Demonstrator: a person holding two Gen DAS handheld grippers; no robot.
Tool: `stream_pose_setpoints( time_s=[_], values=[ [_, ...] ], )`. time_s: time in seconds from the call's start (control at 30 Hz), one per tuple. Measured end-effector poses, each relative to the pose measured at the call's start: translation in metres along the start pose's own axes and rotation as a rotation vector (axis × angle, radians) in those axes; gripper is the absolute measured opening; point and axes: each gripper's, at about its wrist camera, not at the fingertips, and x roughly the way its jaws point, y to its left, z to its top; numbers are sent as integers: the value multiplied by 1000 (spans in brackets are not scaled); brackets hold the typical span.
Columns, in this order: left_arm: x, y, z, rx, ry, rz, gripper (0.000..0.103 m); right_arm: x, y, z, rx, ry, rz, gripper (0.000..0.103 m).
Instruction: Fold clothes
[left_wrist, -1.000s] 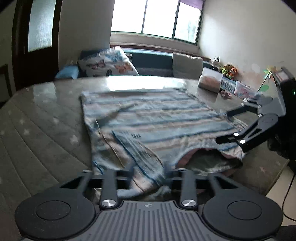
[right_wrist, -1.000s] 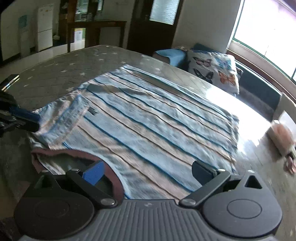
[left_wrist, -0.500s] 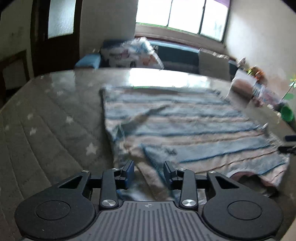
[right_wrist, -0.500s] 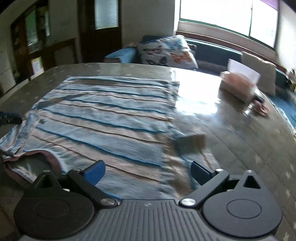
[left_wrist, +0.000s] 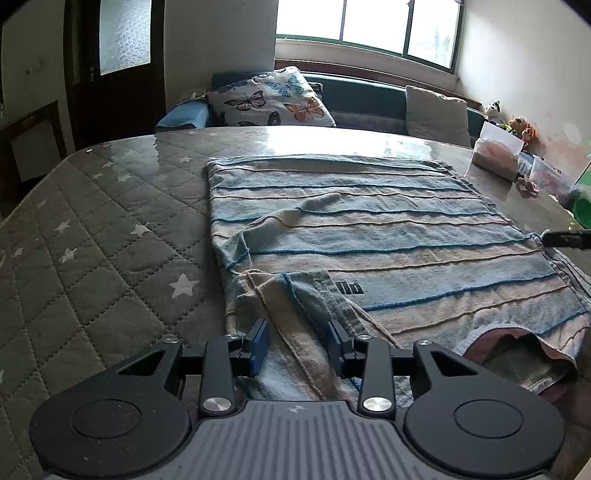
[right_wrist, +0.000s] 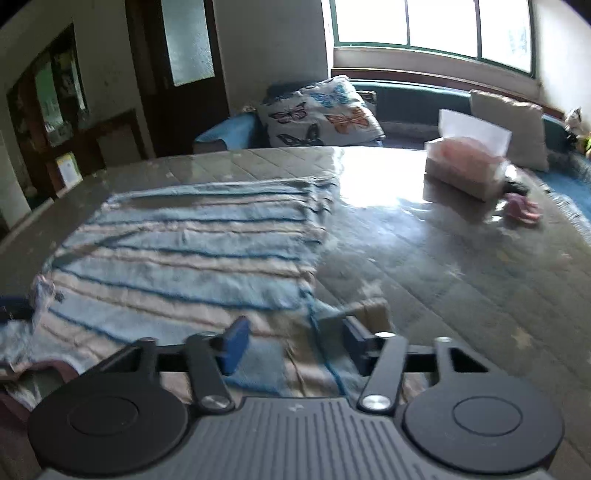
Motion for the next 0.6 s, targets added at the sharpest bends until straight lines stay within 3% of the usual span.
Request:
stream_pose_setpoints(
  time_s=[0.07, 0.27, 0.6],
  values=[
    [0, 0, -1, 1, -2, 2, 38, 9, -1, 4, 11, 3, 29, 34],
    [1, -1, -1, 11, -3, 2, 38, 25, -22, 0, 60, 27, -10, 31],
    [-1, -3, 2, 8, -3, 14, 40, -10, -58, -20, 85, 23, -128, 33]
  ],
)
